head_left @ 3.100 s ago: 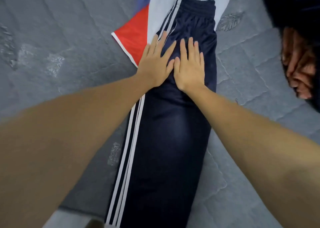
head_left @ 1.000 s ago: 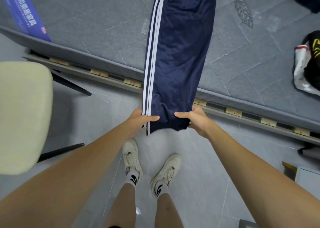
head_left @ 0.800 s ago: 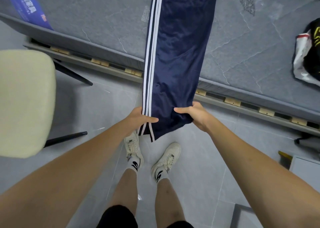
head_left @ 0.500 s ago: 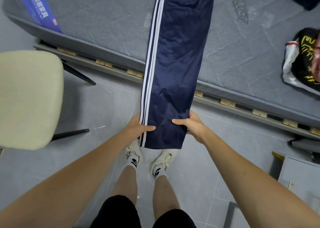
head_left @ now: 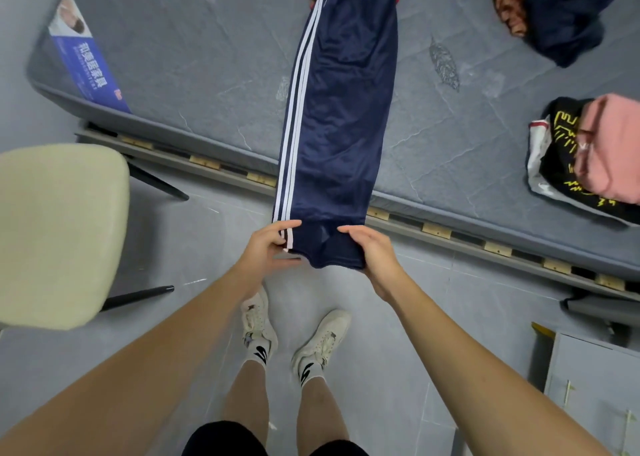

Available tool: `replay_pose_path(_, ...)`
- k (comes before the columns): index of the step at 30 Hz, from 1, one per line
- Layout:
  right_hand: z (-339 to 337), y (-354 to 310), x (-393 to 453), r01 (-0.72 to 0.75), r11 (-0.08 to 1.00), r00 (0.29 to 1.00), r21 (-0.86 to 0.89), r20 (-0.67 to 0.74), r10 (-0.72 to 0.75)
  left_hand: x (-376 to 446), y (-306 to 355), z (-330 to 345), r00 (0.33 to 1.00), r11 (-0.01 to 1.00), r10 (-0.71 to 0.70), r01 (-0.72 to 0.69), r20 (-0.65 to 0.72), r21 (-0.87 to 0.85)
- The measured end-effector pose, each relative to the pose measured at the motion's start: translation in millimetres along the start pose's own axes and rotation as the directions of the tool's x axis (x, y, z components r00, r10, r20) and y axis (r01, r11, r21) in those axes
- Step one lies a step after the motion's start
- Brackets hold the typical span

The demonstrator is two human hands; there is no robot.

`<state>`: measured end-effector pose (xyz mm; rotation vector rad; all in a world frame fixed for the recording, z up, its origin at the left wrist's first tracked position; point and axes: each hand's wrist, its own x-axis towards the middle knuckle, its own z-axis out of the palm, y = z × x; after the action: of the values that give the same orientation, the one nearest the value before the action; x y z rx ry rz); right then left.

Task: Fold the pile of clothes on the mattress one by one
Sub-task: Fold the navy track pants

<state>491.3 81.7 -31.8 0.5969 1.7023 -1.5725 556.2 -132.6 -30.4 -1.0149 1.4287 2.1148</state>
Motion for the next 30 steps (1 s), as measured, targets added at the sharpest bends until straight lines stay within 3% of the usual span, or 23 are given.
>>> replay_pose_path(2,-9,-18,4,-0.099,0.982,0.989,0.159,0.125,0.079,9,15,0,0.998,1.0,-0.021,0.022,0.066,-0.018)
replay_pose_path(4,-22,-34,13,-0.12,0.971,0.965,0.209,0.253,0.065,23,30,2,0.998,0.996,0.003,-0.009,0.065,0.089)
replay_pose_path(9,-42,-75,46,-0.102,0.991,0.934,0.082,0.35,0.067,59,79,23,0.992,0.934,0.126,-0.127,0.026,0.334)
replay_pose_path(12,-42,-107,65,0.023,0.996,0.972,-0.091,0.237,0.0,87,112,35,0.984,0.896,0.179,-0.171,0.018,0.411)
replay_pose_path(16,-46,-147,106,0.163,0.967,0.987,-0.197,0.04,-0.158,132,157,51,0.967,0.818,0.253,-0.222,0.016,0.53)
replay_pose_path(18,-47,-167,128,0.273,0.913,0.953,-0.303,-0.044,-0.3,161,175,54,0.916,0.689,0.399,-0.328,0.038,0.646)
replay_pose_path(21,-49,-193,173,0.406,0.699,0.814,-0.588,-0.115,-0.57,208,201,55,0.83,0.494,0.556,-0.376,0.048,0.784)
replay_pose_path(22,-45,-207,188,0.402,0.682,0.786,-0.611,-0.151,-0.599,227,213,56,0.83,0.505,0.557,-0.378,0.041,0.776)
replay_pose_path(26,-30,-264,251,0.382,0.786,0.817,-0.487,-0.22,-0.533,298,268,64,0.888,0.738,0.454,-0.421,0.073,0.527)
replay_pose_path(30,-19,-322,328,0.386,0.822,0.807,-0.418,-0.279,-0.521,375,329,74,0.85,0.72,0.517,-0.495,0.1,0.487)
